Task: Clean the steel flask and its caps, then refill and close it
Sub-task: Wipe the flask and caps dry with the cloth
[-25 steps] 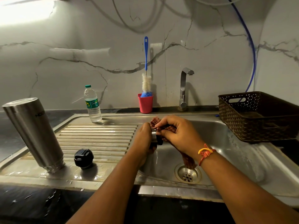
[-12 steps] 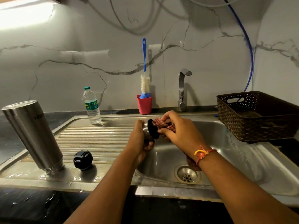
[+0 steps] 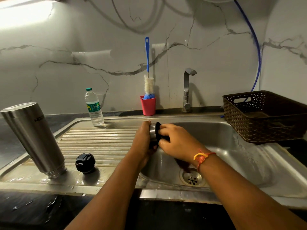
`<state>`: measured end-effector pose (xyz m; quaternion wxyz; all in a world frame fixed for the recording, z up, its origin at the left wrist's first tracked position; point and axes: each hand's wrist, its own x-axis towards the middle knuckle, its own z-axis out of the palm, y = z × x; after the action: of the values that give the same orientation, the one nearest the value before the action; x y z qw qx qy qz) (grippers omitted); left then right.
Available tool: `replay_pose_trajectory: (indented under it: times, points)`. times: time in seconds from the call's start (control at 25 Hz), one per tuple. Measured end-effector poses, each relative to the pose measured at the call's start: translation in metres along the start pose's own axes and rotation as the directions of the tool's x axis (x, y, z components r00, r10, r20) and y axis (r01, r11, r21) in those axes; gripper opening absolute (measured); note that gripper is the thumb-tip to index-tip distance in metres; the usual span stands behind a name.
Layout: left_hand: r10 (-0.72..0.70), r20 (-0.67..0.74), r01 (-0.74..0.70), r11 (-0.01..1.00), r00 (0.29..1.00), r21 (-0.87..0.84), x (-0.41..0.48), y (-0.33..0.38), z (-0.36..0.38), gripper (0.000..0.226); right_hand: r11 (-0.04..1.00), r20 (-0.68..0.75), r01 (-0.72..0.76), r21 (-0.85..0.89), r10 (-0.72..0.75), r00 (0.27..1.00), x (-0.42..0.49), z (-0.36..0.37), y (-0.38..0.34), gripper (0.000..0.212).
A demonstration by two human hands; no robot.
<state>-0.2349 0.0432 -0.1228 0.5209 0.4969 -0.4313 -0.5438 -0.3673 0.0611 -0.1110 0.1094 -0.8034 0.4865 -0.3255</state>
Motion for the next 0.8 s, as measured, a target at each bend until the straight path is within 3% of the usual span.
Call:
replay_pose_trajectory:
  times: [0.12, 0.2, 0.4, 0.48, 0.56, 0.64, 0.68, 0.72, 0.76, 0.8]
  points:
    - [-0.016, 0.008, 0.017, 0.997, 1.000, -0.071, -0.004, 0.004, -0.003, 0.038, 0.990, 0.231, -0.044, 0.135, 0.012, 0.973, -0.006, -0.006, 0.000, 0.057]
    - [-0.029, 0.040, 0.034, 0.988, 0.999, -0.149, -0.008, 0.006, -0.001, 0.040, 0.994, 0.254, -0.005, 0.112, -0.024, 0.967, -0.007, -0.006, -0.001, 0.067]
    - [0.078, 0.048, -0.076, 0.996, 0.996, -0.041, -0.006, 0.006, 0.004, 0.048, 0.907, 0.207, -0.182, 0.381, 0.109, 0.972, 0.000, -0.008, -0.001, 0.039]
    - [0.148, 0.138, -0.146, 0.989, 0.979, -0.025, -0.007, 0.005, 0.005, 0.039, 0.678, 0.279, -0.335, 0.655, 0.195, 0.940, -0.002, -0.012, 0.004, 0.030]
    - [0.195, 0.230, -0.199, 0.980, 0.953, -0.009, -0.010, 0.005, 0.006, 0.029, 0.229, 0.399, -0.457, 0.860, 0.257, 0.880, -0.006, -0.017, 0.008, 0.025]
    - [0.199, 0.283, -0.201, 0.979, 0.938, -0.023, -0.013, 0.006, 0.007, 0.022, -0.186, 0.476, -0.441, 0.878, 0.249, 0.843, -0.007, -0.020, 0.013, 0.020]
    - [0.197, 0.295, -0.194, 0.980, 0.935, -0.040, -0.013, 0.006, 0.008, 0.019, -0.297, 0.480, -0.408, 0.863, 0.231, 0.846, -0.007, -0.022, 0.013, 0.021]
    - [0.198, 0.293, -0.192, 0.980, 0.935, -0.048, -0.012, 0.006, 0.008, 0.018, -0.319, 0.473, -0.397, 0.861, 0.210, 0.856, -0.006, -0.021, 0.015, 0.021]
    - [0.202, 0.281, -0.198, 0.979, 0.938, -0.043, -0.012, 0.007, 0.008, 0.018, -0.251, 0.466, -0.415, 0.874, 0.191, 0.864, -0.005, -0.021, 0.014, 0.022]
    - [0.211, 0.269, -0.209, 0.977, 0.940, -0.037, -0.011, 0.007, 0.008, 0.019, -0.073, 0.445, -0.440, 0.895, 0.198, 0.873, -0.004, -0.020, 0.015, 0.023]
